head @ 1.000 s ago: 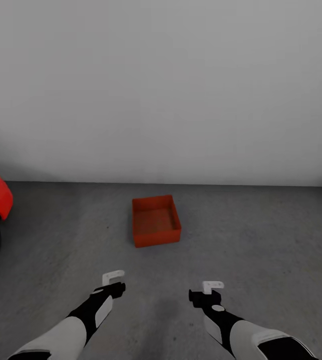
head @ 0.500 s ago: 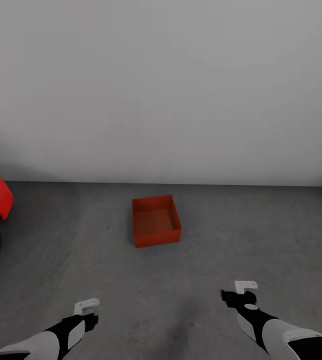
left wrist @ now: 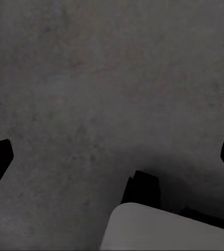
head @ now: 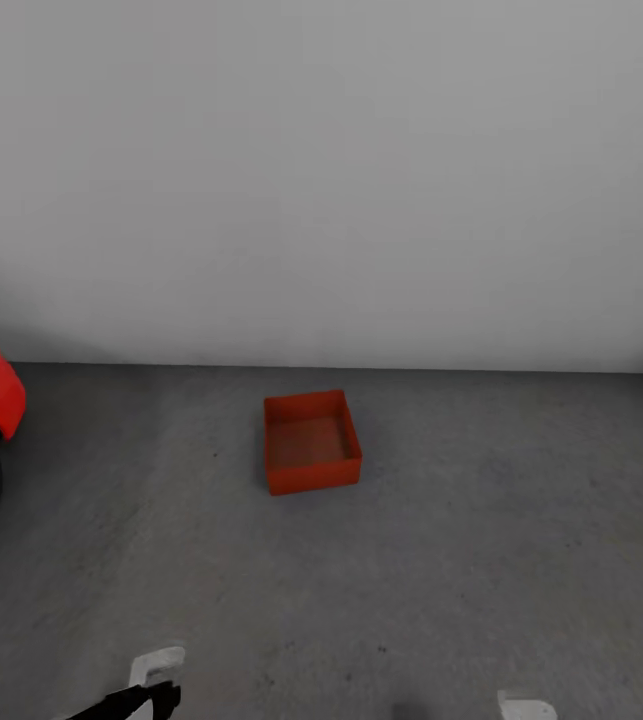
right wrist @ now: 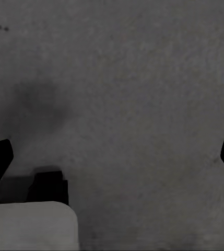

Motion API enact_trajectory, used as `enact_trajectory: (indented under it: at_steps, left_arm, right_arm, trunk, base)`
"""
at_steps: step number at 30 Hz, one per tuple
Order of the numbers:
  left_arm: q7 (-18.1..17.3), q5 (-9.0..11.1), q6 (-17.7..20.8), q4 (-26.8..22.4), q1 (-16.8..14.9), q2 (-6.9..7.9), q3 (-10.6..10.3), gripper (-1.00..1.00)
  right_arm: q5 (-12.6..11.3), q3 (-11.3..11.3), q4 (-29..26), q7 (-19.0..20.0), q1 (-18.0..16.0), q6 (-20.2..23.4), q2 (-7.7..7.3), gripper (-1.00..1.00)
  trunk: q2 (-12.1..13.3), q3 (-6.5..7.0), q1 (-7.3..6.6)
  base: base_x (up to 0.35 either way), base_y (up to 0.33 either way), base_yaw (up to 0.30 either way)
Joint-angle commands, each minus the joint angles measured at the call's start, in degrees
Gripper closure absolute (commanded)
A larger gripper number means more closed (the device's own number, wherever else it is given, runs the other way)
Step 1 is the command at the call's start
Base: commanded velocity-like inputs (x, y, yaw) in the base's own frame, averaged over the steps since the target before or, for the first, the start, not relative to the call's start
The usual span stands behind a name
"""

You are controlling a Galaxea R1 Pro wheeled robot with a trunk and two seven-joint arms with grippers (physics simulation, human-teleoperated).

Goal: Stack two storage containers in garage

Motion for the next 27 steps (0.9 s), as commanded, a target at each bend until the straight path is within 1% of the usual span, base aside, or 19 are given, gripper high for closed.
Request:
enact_trajectory:
  at_steps: [1,2,3,4,6,7,11,13,17,22,27]
  left_arm:
    - [0.10,0.32,-1.11,-0.01,1.87,0.13,0.16,-1.00]
    - [0.10,0.42,-1.78,-0.01,2.76,0.19,0.16,-1.00]
    - [0.10,0.53,-2.44,-0.01,3.62,0.23,0.16,-1.00]
    - [0.11,0.80,-3.62,0.00,5.21,0.25,0.16,-1.00]
    - [0.17,1.01,-4.50,0.00,6.54,0.15,0.16,-1.00]
    - [0.21,1.16,-4.97,0.00,7.48,0.01,0.16,-1.00]
    - [0.26,1.36,-5.43,0.04,8.79,-0.60,0.16,-1.00]
    - [0.22,1.38,-5.58,0.03,9.05,-0.86,0.16,-1.00]
    - [0.19,0.89,-6.07,-0.16,9.24,-0.92,0.11,-1.00]
    - [0.18,0.97,-6.25,-0.17,9.31,-0.88,0.02,-1.00]
    - [0.18,1.03,-6.23,-0.13,9.33,-0.95,-0.01,-1.00]
  right_arm:
    - [-0.56,0.54,0.16,0.00,1.78,0.28,0.00,-1.00]
    - [-0.56,0.56,0.16,0.00,2.65,0.66,0.02,-1.00]
    - [-0.55,0.59,0.15,-0.01,4.40,1.56,0.05,-1.00]
    - [-0.55,0.60,0.15,-0.02,5.28,1.99,0.11,-1.00]
    - [-0.55,0.62,0.16,-0.05,7.09,2.57,0.30,-1.00]
    - [-0.55,0.62,0.16,-0.10,8.98,2.81,0.52,-1.00]
    - [-0.55,0.64,0.15,-0.14,14.06,2.09,1.15,-1.00]
    - [-0.58,0.64,0.16,-0.14,15.43,1.53,1.40,-1.00]
    - [-0.74,0.58,0.21,-0.04,16.42,1.15,1.54,-1.00]
    - [-0.76,0.59,0.22,1.36,17.06,1.01,1.61,-1.00]
    - [-0.84,0.56,0.23,1.94,17.32,0.93,1.58,-1.00]
  trunk:
    - [-0.02,-0.03,0.00]
    - [-0.02,-0.03,0.00]
    - [-0.02,-0.03,0.00]
    - [-0.02,-0.03,0.00]
    - [-0.02,-0.03,0.00]
    - [-0.02,-0.03,0.00]
    - [-0.02,-0.03,0.00]
    - [-0.02,0.02,0.00]
    - [-0.02,0.25,0.00]
    - [-0.02,0.66,0.00]
    - [-0.02,1.12,0.00]
  base:
    - [0.000,0.000,0.000]
    - [0.000,0.000,0.000]
    - [0.000,0.000,0.000]
    - [0.000,0.000,0.000]
    - [0.000,0.000,0.000]
    - [0.000,0.000,0.000]
    - [0.000,0.000,0.000]
    - [0.000,0.000,0.000]
    - [0.000,0.000,0.000]
    - [0.000,0.000,0.000]
    - [0.000,0.000,0.000]
